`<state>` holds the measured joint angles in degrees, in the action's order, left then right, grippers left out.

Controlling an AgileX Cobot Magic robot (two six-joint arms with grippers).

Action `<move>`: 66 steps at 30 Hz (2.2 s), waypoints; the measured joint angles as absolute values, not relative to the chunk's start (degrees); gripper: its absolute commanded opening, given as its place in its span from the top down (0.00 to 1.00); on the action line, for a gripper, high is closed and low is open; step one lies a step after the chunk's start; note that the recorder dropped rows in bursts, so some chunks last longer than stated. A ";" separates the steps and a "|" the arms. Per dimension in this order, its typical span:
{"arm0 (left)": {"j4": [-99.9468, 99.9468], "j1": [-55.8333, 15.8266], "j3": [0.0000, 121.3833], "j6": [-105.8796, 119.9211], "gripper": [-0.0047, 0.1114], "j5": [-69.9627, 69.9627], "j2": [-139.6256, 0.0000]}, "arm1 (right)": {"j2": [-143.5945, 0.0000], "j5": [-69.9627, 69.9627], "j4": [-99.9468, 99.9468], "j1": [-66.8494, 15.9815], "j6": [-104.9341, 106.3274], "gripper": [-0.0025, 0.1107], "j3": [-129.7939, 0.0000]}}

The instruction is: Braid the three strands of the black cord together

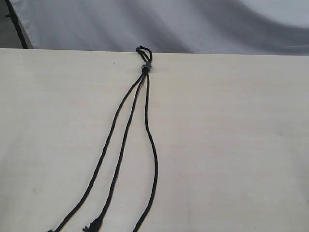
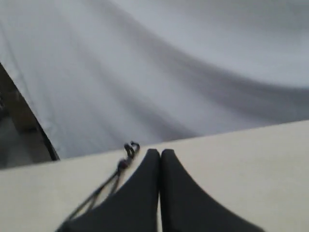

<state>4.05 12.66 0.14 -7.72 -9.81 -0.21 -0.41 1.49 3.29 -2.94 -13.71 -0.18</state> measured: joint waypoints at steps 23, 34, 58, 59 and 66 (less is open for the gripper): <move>-16.77 12.66 17.52 -31.90 0.96 13.86 -24.01 | -37.66 -2.22 -0.86 -6.22 -16.46 0.97 -23.37; -44.83 6.65 20.87 -53.25 0.96 13.47 -54.68 | -75.50 8.70 -0.88 -25.20 -13.51 0.97 -41.73; -55.21 -33.59 41.10 -64.71 0.49 -3.95 -92.74 | -88.80 36.09 -6.87 -19.07 -7.89 0.97 -65.31; -53.91 -35.11 43.31 -64.70 0.49 -8.60 -93.54 | -88.80 36.09 -6.87 -19.07 -7.85 0.97 -65.31; -29.54 -37.25 53.78 -43.73 0.49 -24.86 -97.88 | -88.80 36.09 -6.98 -19.07 -7.75 0.97 -65.41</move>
